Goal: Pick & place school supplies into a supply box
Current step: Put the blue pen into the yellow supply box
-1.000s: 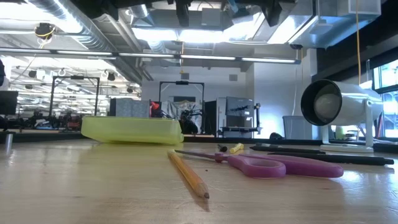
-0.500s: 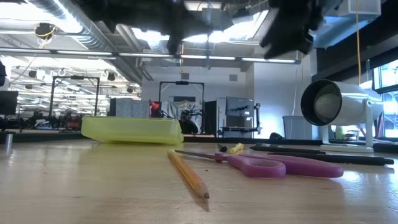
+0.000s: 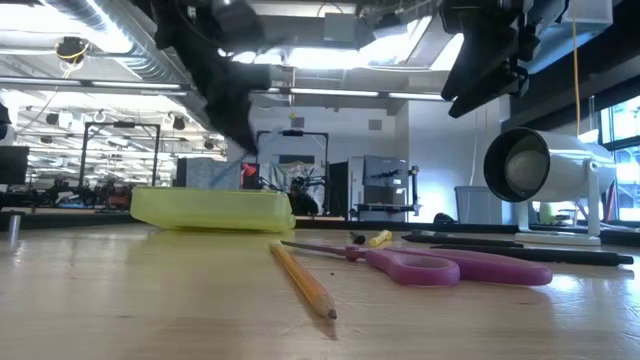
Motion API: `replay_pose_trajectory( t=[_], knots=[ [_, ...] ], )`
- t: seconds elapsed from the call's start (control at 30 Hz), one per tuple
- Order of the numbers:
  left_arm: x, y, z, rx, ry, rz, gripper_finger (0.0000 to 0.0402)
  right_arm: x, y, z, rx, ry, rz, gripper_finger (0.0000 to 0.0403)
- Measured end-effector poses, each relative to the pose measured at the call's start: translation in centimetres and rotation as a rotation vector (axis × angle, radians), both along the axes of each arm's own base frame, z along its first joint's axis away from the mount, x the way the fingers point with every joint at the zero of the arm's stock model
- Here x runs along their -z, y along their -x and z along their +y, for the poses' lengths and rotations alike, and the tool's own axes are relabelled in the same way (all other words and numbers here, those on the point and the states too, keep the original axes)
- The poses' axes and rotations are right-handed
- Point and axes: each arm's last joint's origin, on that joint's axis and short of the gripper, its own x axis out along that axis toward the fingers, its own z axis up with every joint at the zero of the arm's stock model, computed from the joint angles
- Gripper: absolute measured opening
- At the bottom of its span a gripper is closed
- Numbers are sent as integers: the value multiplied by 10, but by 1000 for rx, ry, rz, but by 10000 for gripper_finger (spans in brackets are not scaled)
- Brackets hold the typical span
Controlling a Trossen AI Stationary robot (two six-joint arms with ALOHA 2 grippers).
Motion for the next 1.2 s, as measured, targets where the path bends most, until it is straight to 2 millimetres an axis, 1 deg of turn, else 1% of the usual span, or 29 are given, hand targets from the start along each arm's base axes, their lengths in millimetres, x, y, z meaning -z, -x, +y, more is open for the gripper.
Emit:
replay_pose_trajectory(
  t=[0.1,0.2,0.37,0.5,0.67,0.8,0.93,1.2],
  knots=[
    [8,8,10,-38,37,86,9,0,0,0,1,1,4,200],
    [17,9,17,-44,50,135,9,0,0,0,0,1,4,200],
    [36,5,24,-32,93,204,9,0,0,0,-1,0,5,200],
    [54,1,27,-7,116,268,13,1,1,1,-31,-38,28,200],
    [69,-3,29,0,140,322,15,6,8,6,-90,-89,126,200],
    [77,-4,29,1,154,352,23,14,13,10,-109,-68,211,200],
    [84,-5,28,5,167,385,41,25,11,15,-121,-48,284,200],
    [86,-7,24,29,145,407,65,59,-1,28,-149,-12,428,200]
  ],
)
